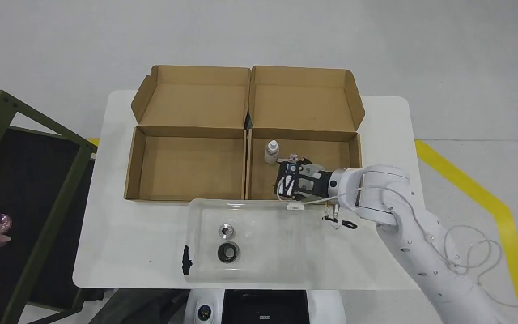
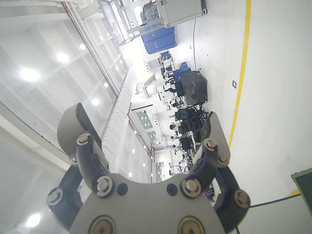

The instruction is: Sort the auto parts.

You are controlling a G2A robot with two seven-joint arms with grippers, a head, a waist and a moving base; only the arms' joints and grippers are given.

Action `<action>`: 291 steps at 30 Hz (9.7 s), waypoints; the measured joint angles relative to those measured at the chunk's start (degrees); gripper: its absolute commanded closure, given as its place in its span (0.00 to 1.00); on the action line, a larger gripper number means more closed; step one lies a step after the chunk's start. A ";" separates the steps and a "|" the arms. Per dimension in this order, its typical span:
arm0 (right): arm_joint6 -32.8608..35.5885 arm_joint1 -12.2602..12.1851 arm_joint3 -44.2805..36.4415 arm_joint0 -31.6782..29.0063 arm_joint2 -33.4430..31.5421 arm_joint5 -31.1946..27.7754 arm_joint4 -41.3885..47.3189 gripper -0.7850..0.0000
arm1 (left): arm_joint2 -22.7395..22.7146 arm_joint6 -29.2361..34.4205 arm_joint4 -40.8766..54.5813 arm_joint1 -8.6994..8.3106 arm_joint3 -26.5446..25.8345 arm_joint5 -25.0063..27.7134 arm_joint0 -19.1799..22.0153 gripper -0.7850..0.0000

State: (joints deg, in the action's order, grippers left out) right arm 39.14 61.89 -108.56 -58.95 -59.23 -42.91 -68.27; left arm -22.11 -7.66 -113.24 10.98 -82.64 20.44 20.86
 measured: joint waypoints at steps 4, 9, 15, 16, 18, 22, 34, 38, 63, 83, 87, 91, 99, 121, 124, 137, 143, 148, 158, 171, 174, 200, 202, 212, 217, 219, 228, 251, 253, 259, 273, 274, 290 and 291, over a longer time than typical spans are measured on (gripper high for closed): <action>-0.09 0.09 -2.44 -0.47 1.93 -1.22 -0.20 0.50 | 0.00 0.00 0.00 0.00 0.00 0.00 0.00 0.00; -0.84 0.74 -4.07 0.39 5.74 -1.02 -0.37 0.50 | 0.00 0.00 0.00 0.00 0.00 0.00 0.00 0.00; -1.80 1.91 -3.51 2.19 11.21 -0.39 -0.95 0.50 | 0.00 0.00 0.00 0.00 0.00 0.00 0.00 0.00; -1.89 2.08 -3.38 2.46 11.93 -0.22 -1.05 0.50 | 0.00 0.00 0.00 0.00 0.00 0.00 0.00 0.00; -2.04 2.48 -3.08 2.98 13.53 0.20 -1.39 0.51 | 0.00 0.00 0.00 0.00 0.00 0.00 0.00 0.00; -2.47 3.20 -1.92 3.97 16.06 0.75 -2.02 0.51 | 0.00 0.00 0.00 0.00 0.00 0.00 0.00 0.00; -3.12 5.46 3.27 7.12 22.19 1.20 -2.99 0.52 | 0.00 0.00 0.00 0.00 0.00 0.00 0.00 0.00; -2.85 5.92 4.54 7.59 23.24 1.21 -3.80 0.53 | 0.00 0.00 0.00 0.00 0.00 0.00 0.00 0.00; -2.49 7.64 10.04 8.35 25.79 0.48 -6.83 0.53 | 0.00 0.00 0.00 0.00 0.00 0.00 0.00 0.00; -4.16 10.43 15.37 11.05 29.26 -0.39 -7.15 0.53 | 0.00 0.00 0.00 0.00 0.00 0.00 0.00 0.00; -4.60 11.07 16.54 11.61 29.91 -0.45 -7.04 0.53 | 0.00 0.00 0.00 0.00 0.00 0.00 0.00 0.00; -4.95 11.67 17.68 12.15 30.43 -0.50 -6.93 0.53 | 0.00 0.00 0.00 0.00 0.00 0.00 0.00 0.00; -4.36 12.68 19.94 12.98 31.02 -1.03 -6.20 0.58 | 0.00 0.00 0.00 0.00 0.00 0.00 0.00 0.00; -4.72 12.24 13.74 11.87 26.26 -3.42 -2.18 1.00 | 0.00 0.00 0.00 0.00 0.00 0.00 0.00 0.00; -4.51 11.92 11.18 11.49 25.16 -3.81 -1.67 1.00 | 0.00 0.00 0.00 0.00 0.00 0.00 0.00 0.00; -7.90 10.67 5.74 9.42 19.09 -2.54 -0.43 1.00 | 0.00 0.00 0.00 0.00 0.00 0.00 0.00 0.00; -10.22 9.87 5.07 8.10 15.33 -2.47 0.07 1.00 | 0.00 0.00 0.00 0.00 0.00 0.00 0.00 0.00; -12.12 9.37 5.39 7.40 12.68 -2.58 0.73 1.00 | 0.00 0.00 0.00 0.00 0.00 0.00 0.00 0.00; -15.11 9.54 8.98 8.77 11.51 -1.73 1.34 1.00 | 0.00 0.00 0.00 0.00 0.00 0.00 0.00 0.00; -17.48 12.20 18.72 15.94 16.24 2.47 0.46 1.00 | 0.00 0.00 0.00 0.00 0.00 0.00 0.00 0.00; -17.13 13.06 20.97 18.06 17.67 3.92 -0.40 1.00 | 0.00 0.00 0.00 0.00 0.00 0.00 0.00 0.00; -18.93 22.02 44.34 30.00 28.12 12.38 -1.47 1.00 | 0.00 0.00 0.00 0.00 0.00 0.00 0.00 0.00; -18.83 22.63 45.71 30.46 28.70 12.59 -1.69 1.00 | 0.00 0.00 0.00 0.00 0.00 0.00 0.00 0.00; -17.96 25.49 51.27 32.32 30.59 13.69 -3.21 0.85 | 0.00 0.00 0.00 0.00 0.00 0.00 0.00 0.00; -17.58 26.52 53.16 32.83 30.97 13.96 -3.99 0.72 | 0.00 0.00 0.00 0.00 0.00 0.00 0.00 0.00; -17.36 26.89 53.65 33.02 31.07 14.00 -4.47 0.64 | 0.00 0.00 0.00 0.00 0.00 0.00 0.00 0.00; -16.39 28.13 54.89 33.36 31.00 13.78 -5.99 0.58 | 0.00 0.00 0.00 0.00 0.00 0.00 0.00 0.00; -13.90 22.75 28.69 22.17 19.38 4.94 -9.39 0.54 | 0.00 0.00 0.00 0.00 0.00 0.00 0.00 0.00; -13.10 21.99 25.31 19.98 18.32 3.39 -9.69 0.53 | 0.00 0.00 0.00 0.00 0.00 0.00 0.00 0.00; -11.27 20.00 15.78 13.17 16.50 -1.66 -11.17 0.52 | 0.00 0.00 0.00 0.00 0.00 0.00 0.00 0.00; -8.79 16.84 4.17 0.87 15.38 -7.66 -14.88 0.52 | 0.00 0.00 0.00 0.00 0.00 0.00 0.00 0.00; -8.63 16.62 3.65 0.12 15.25 -7.83 -15.28 0.52 | 0.00 0.00 0.00 0.00 0.00 0.00 0.00 0.00; -8.49 13.19 -0.54 -9.79 11.82 -12.78 -17.57 0.51 | 0.00 0.00 0.00 0.00 0.00 0.00 0.00 0.00; -8.50 13.06 -0.51 -10.03 11.75 -12.97 -17.68 0.51 | 0.00 0.00 0.00 0.00 0.00 0.00 0.00 0.00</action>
State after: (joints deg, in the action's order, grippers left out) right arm 30.64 74.95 -109.07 -68.98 -47.48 -55.88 -85.95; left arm -22.11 -7.66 -113.24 10.98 -82.64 20.44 20.86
